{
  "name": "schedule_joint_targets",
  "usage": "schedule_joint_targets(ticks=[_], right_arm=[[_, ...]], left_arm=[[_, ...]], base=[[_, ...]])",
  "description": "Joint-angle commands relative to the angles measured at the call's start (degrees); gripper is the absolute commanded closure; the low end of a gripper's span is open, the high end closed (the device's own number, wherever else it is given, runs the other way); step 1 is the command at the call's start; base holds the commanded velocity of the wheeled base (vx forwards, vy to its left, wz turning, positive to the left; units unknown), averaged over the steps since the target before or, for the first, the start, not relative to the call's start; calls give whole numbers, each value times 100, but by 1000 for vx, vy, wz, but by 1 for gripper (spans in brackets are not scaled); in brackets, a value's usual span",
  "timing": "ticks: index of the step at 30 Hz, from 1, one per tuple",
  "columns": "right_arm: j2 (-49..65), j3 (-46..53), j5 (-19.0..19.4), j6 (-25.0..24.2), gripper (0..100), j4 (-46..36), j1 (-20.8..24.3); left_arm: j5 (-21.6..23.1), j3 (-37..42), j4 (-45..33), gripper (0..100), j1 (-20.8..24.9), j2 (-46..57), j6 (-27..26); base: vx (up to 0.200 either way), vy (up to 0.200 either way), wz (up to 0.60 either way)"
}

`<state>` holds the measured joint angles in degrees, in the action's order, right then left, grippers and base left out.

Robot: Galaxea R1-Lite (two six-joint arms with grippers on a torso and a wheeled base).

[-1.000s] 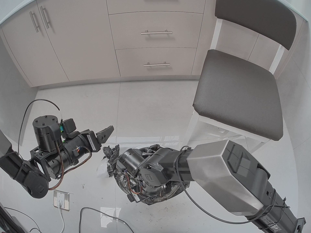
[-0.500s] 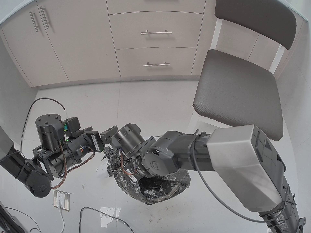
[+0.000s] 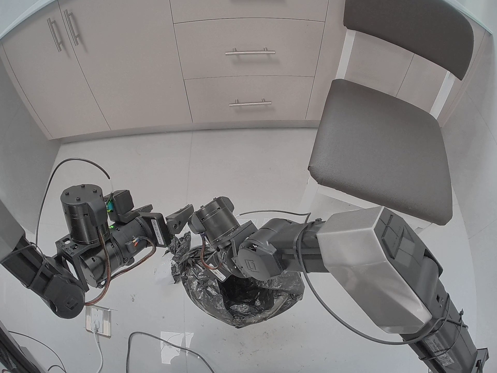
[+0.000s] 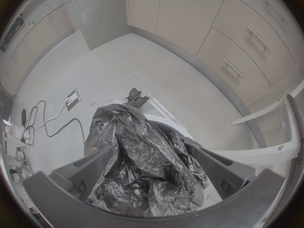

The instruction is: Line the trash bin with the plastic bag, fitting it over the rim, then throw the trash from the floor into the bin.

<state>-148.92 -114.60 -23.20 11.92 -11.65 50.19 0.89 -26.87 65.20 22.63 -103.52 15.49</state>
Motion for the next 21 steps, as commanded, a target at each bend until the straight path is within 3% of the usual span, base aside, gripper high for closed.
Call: schedule_joint_targets(ticks=[1, 13, 21], right_arm=[[-172, 1, -9, 73, 0, 58, -106], [-111, 1, -36, 240, 0, 374, -396], [-32, 1, -273, 328, 0, 383, -598]], left_arm=[[-1, 41, 2, 0, -4, -1, 15], [-1, 112, 11, 0, -21, -80, 15], [60, 138, 55, 0, -13, -406, -20]], base=[[0, 0, 0], [0, 0, 0], [0, 0, 0]])
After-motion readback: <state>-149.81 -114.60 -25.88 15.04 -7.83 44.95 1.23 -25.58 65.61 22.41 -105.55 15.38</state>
